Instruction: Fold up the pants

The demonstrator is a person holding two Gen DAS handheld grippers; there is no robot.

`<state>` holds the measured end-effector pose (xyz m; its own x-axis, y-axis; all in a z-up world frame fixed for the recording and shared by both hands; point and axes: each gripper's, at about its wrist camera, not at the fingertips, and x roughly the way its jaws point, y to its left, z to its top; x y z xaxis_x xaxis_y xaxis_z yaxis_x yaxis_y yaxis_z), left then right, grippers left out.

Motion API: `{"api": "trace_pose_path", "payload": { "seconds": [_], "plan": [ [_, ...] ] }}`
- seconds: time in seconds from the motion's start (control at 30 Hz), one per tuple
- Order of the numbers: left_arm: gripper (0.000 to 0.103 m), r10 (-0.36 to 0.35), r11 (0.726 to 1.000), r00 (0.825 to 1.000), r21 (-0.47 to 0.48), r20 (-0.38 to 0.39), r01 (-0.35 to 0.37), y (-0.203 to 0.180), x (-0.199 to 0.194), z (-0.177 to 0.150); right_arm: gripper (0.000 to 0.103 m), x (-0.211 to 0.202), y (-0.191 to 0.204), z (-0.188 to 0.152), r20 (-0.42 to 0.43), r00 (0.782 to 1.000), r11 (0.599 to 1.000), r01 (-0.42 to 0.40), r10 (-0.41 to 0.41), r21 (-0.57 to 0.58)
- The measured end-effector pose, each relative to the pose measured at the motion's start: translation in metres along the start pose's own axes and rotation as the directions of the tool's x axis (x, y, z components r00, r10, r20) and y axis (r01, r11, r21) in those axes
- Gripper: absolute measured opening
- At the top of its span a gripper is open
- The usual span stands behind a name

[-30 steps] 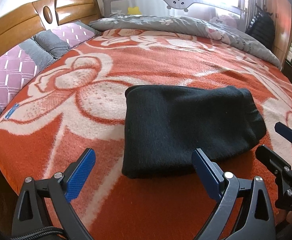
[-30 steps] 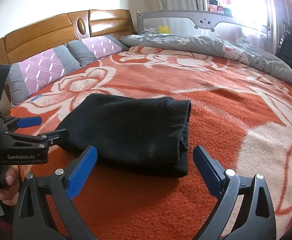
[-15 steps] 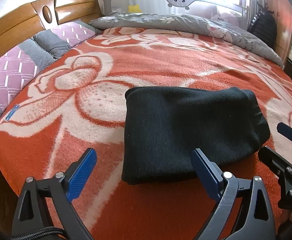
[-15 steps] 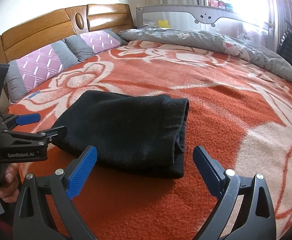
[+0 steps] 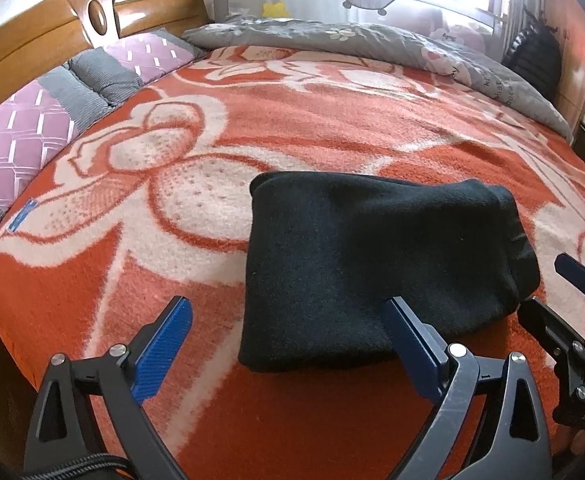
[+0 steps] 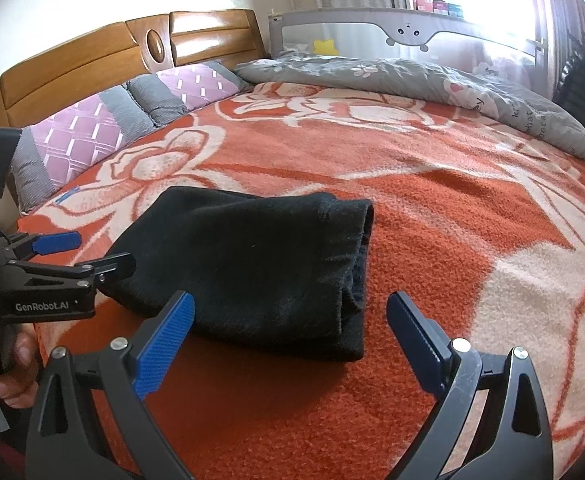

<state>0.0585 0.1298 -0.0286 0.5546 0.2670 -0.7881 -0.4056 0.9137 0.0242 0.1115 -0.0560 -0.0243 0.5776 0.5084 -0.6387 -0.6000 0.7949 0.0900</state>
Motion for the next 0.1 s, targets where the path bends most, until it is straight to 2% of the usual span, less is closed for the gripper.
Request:
{"api": "trace_pose_path", "payload": {
  "seconds": [0.1],
  "plan": [
    [0.097, 0.008, 1.0, 1.0, 0.006, -0.004, -0.008, -0.0018, 0.0002, 0.0005, 0.097, -0.0002, 0.0005, 0.0013, 0.001, 1.0, 1.0, -0.001, 0.001, 0.003]
  ]
}}
